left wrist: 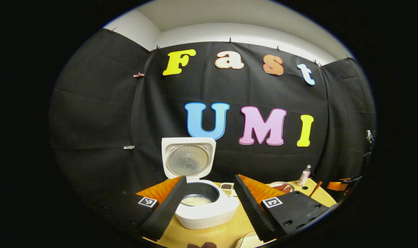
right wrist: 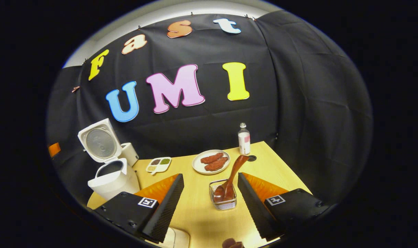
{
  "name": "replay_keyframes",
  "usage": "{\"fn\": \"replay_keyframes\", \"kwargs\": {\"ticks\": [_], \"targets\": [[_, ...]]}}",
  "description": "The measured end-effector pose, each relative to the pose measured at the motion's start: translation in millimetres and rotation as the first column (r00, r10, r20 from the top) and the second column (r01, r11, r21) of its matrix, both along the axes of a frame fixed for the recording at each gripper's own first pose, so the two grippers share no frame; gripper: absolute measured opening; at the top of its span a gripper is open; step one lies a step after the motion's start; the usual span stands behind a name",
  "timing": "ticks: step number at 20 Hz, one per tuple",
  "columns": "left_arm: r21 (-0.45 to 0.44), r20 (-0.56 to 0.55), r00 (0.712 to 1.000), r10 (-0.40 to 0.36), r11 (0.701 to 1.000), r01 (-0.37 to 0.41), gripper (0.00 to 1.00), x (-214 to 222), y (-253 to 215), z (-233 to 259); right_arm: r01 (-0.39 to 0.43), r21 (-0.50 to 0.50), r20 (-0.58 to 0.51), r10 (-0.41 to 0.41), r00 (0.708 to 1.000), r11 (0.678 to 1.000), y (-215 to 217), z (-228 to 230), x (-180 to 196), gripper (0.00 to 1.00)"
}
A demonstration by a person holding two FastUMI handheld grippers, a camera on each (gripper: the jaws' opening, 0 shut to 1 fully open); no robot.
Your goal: Close the left gripper, press the button to open the rice cooker; take a wooden spoon from the chopstick holder with the right hand, scoop a spoonful of rice and pour it into the rice cooker, then put the wooden spoon back into the chopstick holder.
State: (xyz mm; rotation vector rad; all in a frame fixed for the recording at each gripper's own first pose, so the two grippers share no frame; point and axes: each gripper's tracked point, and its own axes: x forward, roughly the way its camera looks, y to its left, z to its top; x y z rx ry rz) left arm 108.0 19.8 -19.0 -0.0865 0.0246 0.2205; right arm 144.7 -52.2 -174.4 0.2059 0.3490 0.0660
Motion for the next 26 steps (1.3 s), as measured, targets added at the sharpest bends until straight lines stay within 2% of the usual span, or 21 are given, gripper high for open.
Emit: {"fn": "replay_keyframes", "kwargs": {"ticks": [5, 10, 12, 16, 19, 23, 26], "targets": [[0.046, 0.077, 0.994, 0.077, 0.996, -0.081, 0.95, 51, 51, 55, -0.046, -0.030, 0.036, 0.047, 0.998, 0.998, 23, 33, -46, 0.98], [0.023, 0.112, 0.990, 0.090, 0.995, -0.094, 0.94, 117, 83, 92, -0.069, -0.090, 0.030, 0.072, 0.997, 0.994, 30, 42, -70, 0.99], [0.051, 0.104, 0.990, 0.098, 0.993, -0.103, 0.95, 147, 95, 97, -0.060, -0.094, 0.031, 0.063, 0.998, 0.994, 29, 47, -74, 0.98], [0.092, 0.085, 0.988, 0.126, 0.987, -0.133, 0.94, 206, 121, 96, -0.037, -0.096, 0.020, 0.039, 0.999, 0.995, 28, 53, -83, 0.99], [0.109, 0.034, 0.989, 0.143, 0.983, -0.146, 0.94, 247, 139, 77, -0.010, -0.104, 0.033, 0.013, 0.999, 0.995, 26, 63, -92, 0.99], [0.062, -0.050, 0.986, 0.157, 0.986, -0.154, 0.94, 293, 160, 42, 0.025, -0.134, 0.026, -0.022, 0.999, 0.991, 18, 64, -102, 0.99], [0.075, -0.116, 0.976, 0.184, 0.981, -0.176, 0.94, 313, 176, 14, 0.040, -0.152, 0.005, -0.040, 0.999, 0.988, 14, 58, -108, 0.99]]}}
